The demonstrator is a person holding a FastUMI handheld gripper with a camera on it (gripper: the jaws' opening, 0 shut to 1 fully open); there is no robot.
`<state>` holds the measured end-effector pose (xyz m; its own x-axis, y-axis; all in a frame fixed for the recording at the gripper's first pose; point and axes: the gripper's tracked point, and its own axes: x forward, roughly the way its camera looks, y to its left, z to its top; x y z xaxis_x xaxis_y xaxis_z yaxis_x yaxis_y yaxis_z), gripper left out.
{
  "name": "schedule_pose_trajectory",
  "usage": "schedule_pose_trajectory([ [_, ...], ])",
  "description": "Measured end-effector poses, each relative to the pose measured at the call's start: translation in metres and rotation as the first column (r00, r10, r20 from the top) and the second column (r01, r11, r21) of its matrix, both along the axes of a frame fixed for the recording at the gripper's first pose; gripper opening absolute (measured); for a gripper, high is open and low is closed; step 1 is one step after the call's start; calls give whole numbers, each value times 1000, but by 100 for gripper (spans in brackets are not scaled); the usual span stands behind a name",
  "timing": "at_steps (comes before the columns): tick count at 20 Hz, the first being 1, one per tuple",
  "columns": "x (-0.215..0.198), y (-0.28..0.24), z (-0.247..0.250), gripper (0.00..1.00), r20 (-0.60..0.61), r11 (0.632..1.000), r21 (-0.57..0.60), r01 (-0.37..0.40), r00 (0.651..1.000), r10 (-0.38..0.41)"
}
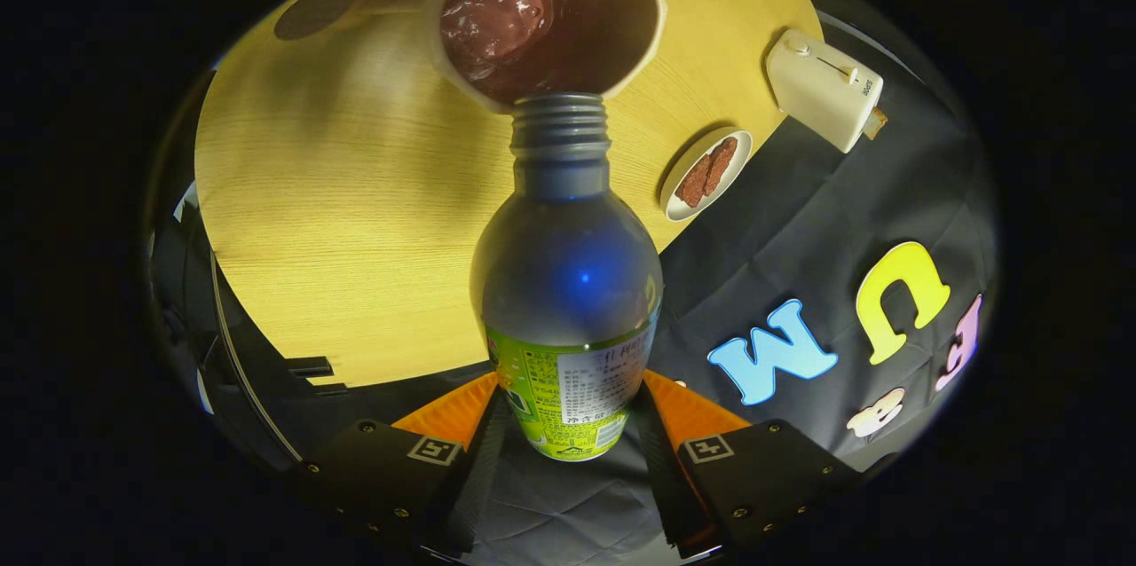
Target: Take the bottle from table, then pour the juice into the cup, finally place the bottle on the coaster
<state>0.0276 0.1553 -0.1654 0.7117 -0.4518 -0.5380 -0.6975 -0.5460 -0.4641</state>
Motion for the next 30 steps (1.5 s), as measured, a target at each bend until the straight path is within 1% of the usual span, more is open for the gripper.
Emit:
schedule_pose_trajectory([
  [10,-2,-4,2,76,-5,1000,0,24,1000,-24],
  [18,-6,-1,7,76,-10,999,-30,23,1000,-24],
  [21,-4,0,6,76,-15,999,-25,26,1000,-26],
  [25,-7,-4,-3,76,-21,997,55,62,998,-61],
  [27,-9,-5,-11,76,-26,988,127,89,996,-86],
  [30,-12,-6,-23,76,-39,972,205,112,994,-106],
])
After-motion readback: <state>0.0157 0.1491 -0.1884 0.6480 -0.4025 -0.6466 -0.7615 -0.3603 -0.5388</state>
